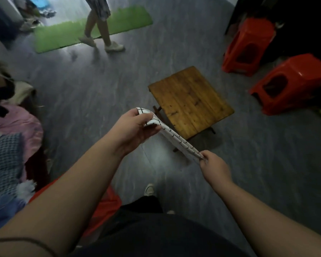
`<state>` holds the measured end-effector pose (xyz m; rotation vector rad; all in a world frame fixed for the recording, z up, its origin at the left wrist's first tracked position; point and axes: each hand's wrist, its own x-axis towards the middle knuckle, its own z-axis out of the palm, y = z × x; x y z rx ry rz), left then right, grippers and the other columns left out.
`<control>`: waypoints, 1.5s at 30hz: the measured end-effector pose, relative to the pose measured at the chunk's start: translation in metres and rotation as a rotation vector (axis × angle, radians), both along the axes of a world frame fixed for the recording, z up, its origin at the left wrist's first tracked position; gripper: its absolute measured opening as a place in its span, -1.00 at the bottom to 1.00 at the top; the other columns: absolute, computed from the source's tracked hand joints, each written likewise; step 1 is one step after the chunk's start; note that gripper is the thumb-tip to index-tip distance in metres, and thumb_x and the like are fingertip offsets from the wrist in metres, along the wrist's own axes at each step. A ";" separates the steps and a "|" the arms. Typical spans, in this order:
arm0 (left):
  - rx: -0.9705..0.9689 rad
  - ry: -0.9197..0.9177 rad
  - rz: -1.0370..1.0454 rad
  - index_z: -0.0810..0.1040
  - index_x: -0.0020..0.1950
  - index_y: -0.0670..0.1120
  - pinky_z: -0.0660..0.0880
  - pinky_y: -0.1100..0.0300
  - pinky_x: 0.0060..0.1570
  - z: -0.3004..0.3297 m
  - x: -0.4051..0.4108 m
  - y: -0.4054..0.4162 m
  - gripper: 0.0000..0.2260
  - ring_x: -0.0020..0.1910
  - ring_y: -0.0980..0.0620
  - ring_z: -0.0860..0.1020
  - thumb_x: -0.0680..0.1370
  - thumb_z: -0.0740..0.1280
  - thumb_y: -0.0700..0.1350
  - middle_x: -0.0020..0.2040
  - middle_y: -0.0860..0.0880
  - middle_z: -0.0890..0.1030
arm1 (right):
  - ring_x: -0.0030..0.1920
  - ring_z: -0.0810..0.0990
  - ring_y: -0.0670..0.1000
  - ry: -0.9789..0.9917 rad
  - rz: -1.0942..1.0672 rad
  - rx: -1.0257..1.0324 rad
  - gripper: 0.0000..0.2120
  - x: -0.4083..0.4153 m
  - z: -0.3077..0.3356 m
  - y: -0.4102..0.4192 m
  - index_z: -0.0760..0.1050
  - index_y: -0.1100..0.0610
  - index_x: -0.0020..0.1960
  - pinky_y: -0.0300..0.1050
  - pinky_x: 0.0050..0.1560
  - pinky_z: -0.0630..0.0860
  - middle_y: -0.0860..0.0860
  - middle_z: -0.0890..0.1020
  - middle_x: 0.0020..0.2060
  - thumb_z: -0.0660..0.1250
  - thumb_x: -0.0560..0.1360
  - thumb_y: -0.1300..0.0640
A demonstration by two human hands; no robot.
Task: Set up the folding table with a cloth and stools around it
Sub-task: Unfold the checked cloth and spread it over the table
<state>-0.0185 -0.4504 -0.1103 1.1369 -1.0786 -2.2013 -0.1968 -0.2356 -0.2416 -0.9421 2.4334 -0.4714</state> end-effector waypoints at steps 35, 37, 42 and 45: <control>-0.375 -0.318 -0.695 0.46 0.32 0.24 0.48 0.06 0.31 -0.066 -0.271 -0.180 -0.49 0.29 0.17 0.51 0.41 0.50 0.23 0.31 0.18 0.52 | -0.13 0.70 0.15 -0.708 -0.402 -0.193 -0.87 -0.278 0.054 -0.310 0.55 0.13 0.09 0.14 -0.10 0.68 0.16 0.69 -0.07 0.35 0.56 0.14; -0.398 -0.357 -0.728 0.37 0.40 0.26 0.41 0.03 0.38 -0.064 -0.291 -0.173 -0.34 0.35 0.20 0.44 0.35 0.48 0.34 0.36 0.23 0.47 | -0.27 0.72 0.11 -0.849 -0.469 -0.211 -0.89 -0.302 0.057 -0.317 0.53 0.20 0.09 0.03 -0.28 0.66 0.18 0.70 -0.15 0.32 0.58 0.21; -0.425 -0.426 -0.730 0.15 0.49 0.31 0.30 -0.04 0.47 -0.056 -0.337 -0.149 -0.14 0.46 0.17 0.29 0.31 0.51 0.34 0.49 0.22 0.30 | -0.29 0.73 0.09 -1.085 -0.563 -0.180 -0.91 -0.362 0.068 -0.326 0.53 0.27 0.02 -0.03 -0.33 0.64 0.17 0.72 -0.24 0.27 0.60 0.27; -0.477 -0.482 -0.713 0.04 0.46 0.40 0.28 0.06 0.43 -0.055 -0.356 -0.136 -0.04 0.48 0.14 0.21 0.25 0.59 0.25 0.54 0.18 0.19 | -0.28 0.70 0.12 -1.191 -0.630 -0.210 -0.91 -0.385 0.072 -0.332 0.49 0.30 -0.04 -0.01 -0.39 0.63 0.19 0.68 -0.26 0.24 0.60 0.32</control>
